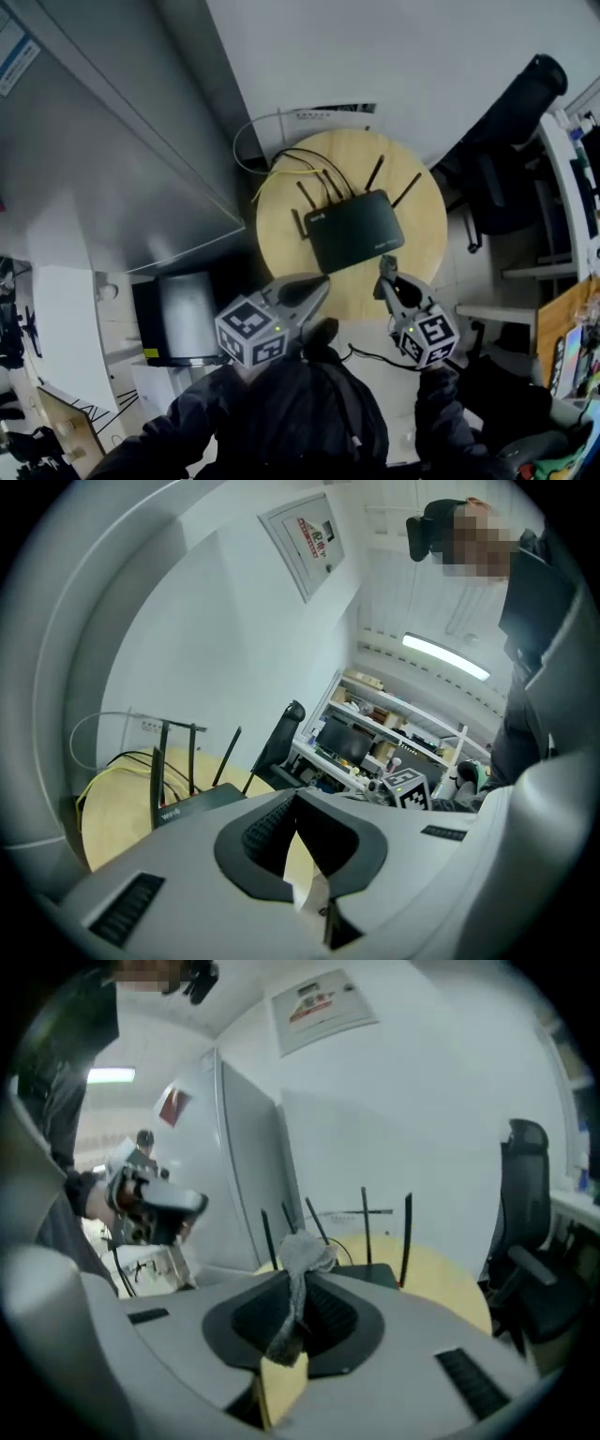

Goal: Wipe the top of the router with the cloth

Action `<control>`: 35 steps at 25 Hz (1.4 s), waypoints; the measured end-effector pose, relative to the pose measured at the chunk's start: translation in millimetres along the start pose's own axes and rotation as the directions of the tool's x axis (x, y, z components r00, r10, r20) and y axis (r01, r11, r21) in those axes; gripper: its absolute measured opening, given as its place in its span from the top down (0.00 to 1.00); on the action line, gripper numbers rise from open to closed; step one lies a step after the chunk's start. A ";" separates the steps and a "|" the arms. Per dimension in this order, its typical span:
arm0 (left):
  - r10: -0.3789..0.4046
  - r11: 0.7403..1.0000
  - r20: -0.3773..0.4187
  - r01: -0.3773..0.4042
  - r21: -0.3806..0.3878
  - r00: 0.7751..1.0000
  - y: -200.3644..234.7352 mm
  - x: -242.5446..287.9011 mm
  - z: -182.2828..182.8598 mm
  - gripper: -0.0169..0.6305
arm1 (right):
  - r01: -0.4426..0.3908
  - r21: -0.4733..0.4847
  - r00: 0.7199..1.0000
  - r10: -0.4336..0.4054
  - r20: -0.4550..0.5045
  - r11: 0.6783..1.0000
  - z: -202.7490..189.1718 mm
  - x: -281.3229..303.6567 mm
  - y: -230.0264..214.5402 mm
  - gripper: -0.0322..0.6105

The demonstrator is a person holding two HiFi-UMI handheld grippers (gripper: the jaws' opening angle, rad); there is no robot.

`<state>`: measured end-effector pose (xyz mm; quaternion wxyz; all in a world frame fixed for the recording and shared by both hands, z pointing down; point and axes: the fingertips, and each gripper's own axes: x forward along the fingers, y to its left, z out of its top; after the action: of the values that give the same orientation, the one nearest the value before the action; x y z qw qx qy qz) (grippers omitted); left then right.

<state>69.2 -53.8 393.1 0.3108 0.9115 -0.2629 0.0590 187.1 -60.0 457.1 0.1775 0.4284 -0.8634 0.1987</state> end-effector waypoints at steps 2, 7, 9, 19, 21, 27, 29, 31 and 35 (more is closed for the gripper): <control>-0.032 0.999 0.000 0.032 0.020 0.999 -9.3 -0.7 7.7 0.99 | -0.020 0.106 0.996 0.011 0.084 0.994 20.5 -12.8 32.6 0.84; -0.094 0.994 -0.005 0.094 0.053 0.996 -31.8 -3.3 15.7 0.98 | -0.034 0.157 0.983 0.005 0.182 0.987 52.8 -35.1 82.6 0.84; -0.118 0.991 -0.011 0.118 0.063 0.993 -40.4 -3.8 15.8 0.98 | -0.021 0.132 0.981 -0.004 0.193 0.991 60.7 -40.8 89.9 0.84; -0.172 0.982 -0.039 0.175 0.077 0.984 -54.5 -4.9 6.9 0.98 | 0.014 0.138 0.976 -0.044 0.212 0.990 65.3 -56.4 95.1 0.84; -0.177 0.980 -0.040 0.180 0.080 0.983 -56.5 -4.4 7.6 0.98 | 0.009 0.146 0.974 -0.042 0.225 0.989 66.7 -57.0 95.5 0.84; -0.174 0.981 -0.038 0.176 0.079 0.984 -50.8 -7.7 9.5 0.98 | 0.033 0.128 0.979 -0.058 0.197 0.991 66.5 -50.0 93.9 0.85; -0.170 0.982 -0.036 0.172 0.078 0.985 -48.2 -8.2 10.1 0.98 | 0.033 0.123 0.980 -0.057 0.191 0.992 66.5 -47.7 93.9 0.85; -0.169 0.982 -0.034 0.171 0.078 0.985 -47.0 -7.7 11.1 0.98 | 0.033 0.128 0.980 -0.057 0.188 0.991 66.6 -46.8 93.0 0.85; -0.167 0.982 -0.031 0.169 0.079 0.985 -46.0 -8.4 13.4 0.98 | 0.029 0.139 0.980 -0.056 0.189 0.990 68.1 -45.8 92.9 0.85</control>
<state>85.0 -27.3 355.4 0.2805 0.9416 -0.1785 0.0541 128.6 -11.6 359.0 0.0678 0.4750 -0.8517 0.2104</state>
